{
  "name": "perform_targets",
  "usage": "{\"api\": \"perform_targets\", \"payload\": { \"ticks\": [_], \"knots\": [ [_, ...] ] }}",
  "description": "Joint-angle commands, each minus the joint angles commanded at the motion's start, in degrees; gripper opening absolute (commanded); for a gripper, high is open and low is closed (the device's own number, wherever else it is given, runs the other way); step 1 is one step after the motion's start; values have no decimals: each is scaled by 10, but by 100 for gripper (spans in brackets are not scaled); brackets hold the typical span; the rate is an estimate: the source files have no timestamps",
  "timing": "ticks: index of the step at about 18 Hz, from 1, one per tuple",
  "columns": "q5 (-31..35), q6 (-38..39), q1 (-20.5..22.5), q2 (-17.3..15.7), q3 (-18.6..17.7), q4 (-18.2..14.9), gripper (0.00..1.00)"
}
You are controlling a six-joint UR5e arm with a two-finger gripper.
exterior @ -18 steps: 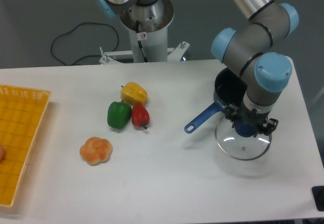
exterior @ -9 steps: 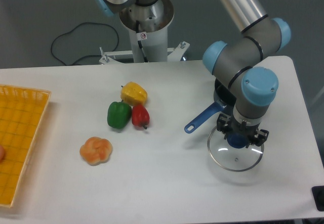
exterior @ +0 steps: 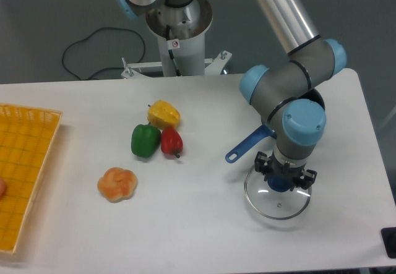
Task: Place the lid on the table
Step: 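Carry the held glass lid away from the saucepan and lower it, then lower the glass lid flat onto the table beside the saucepan handle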
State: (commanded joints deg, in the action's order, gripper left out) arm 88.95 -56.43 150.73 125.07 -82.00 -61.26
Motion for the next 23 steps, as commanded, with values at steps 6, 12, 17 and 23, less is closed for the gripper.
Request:
{"api": "perform_targets", "payload": {
  "ticks": [6,12,17,23],
  "knots": [
    [-13,0,2,10,-1,-2,61],
    [-21,1,2,5,-8,-7,61],
    [-18,3,1,8,-14,-7,63],
    [-18,5,-1,8,-18,-7,63]
  ]
}}
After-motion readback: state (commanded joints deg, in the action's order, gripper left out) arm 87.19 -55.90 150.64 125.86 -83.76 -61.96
